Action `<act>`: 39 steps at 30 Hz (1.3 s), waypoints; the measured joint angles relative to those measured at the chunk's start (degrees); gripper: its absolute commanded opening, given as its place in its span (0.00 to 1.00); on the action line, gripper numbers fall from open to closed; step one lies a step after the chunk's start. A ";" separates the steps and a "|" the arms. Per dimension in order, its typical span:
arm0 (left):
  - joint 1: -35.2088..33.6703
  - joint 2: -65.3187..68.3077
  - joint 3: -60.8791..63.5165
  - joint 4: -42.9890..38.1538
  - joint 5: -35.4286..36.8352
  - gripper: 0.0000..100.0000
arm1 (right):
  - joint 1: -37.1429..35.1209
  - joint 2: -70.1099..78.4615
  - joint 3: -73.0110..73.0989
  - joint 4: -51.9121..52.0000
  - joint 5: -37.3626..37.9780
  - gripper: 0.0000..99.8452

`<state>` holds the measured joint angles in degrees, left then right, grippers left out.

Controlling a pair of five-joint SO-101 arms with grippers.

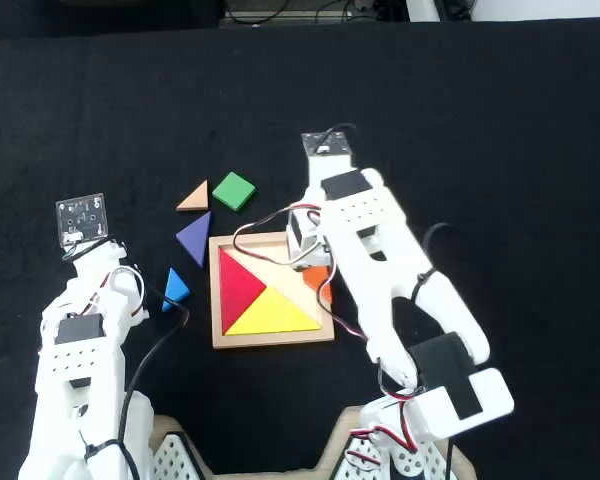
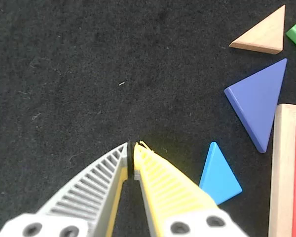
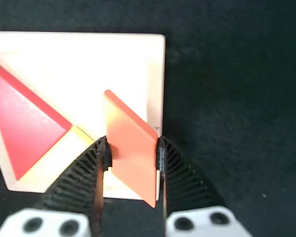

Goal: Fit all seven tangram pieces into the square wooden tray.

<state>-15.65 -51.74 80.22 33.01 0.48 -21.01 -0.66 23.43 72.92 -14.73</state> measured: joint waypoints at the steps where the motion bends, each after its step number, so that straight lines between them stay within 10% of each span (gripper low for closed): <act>1: 0.00 0.00 0.00 0.00 0.00 0.03 | -0.62 0.00 0.44 -0.79 0.00 0.01; 39: 0.00 0.00 1.14 -2.99 0.00 0.03 | -2.90 8.79 2.64 -7.74 -5.36 0.01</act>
<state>-15.65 -51.74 81.36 30.02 0.48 -23.91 8.13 26.07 65.19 -20.09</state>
